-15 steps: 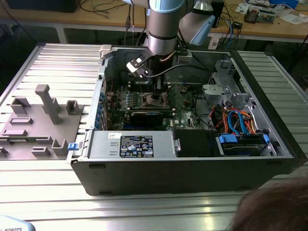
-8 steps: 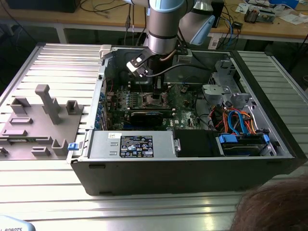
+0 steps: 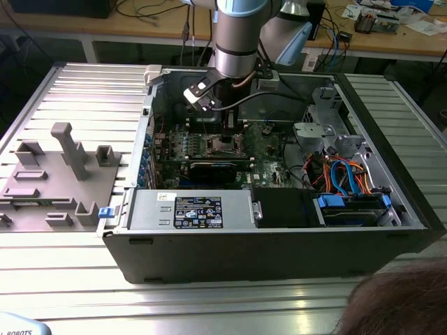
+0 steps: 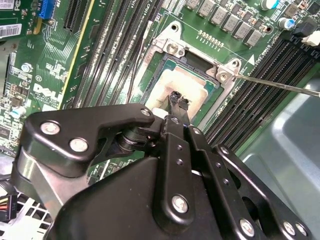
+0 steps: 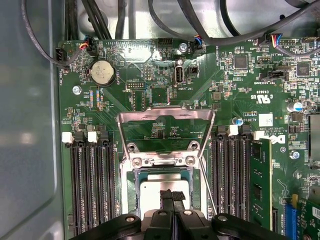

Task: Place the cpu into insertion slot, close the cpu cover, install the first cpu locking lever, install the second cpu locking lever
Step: 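Place the cpu into insertion slot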

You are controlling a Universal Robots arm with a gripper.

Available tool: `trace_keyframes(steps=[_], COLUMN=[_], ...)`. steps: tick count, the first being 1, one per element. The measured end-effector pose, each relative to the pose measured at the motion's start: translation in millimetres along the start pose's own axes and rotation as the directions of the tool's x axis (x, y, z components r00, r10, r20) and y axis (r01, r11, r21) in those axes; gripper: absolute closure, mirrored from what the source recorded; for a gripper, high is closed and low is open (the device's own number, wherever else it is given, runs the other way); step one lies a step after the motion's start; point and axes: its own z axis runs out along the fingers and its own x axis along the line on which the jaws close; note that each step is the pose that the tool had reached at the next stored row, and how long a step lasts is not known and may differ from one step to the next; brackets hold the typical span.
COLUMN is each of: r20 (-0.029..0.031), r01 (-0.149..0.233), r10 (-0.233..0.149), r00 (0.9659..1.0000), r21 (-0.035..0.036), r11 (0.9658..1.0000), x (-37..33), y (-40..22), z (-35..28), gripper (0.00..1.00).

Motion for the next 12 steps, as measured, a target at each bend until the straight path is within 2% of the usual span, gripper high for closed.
trace_keyframes(steps=[12], r20=[0.0001], r01=[0.000], r10=[0.000], r00=[1.0000], r21=[0.0001], r11=[1.0000], x=[-0.1], y=[0.0], z=[-2.8], gripper=[0.89])
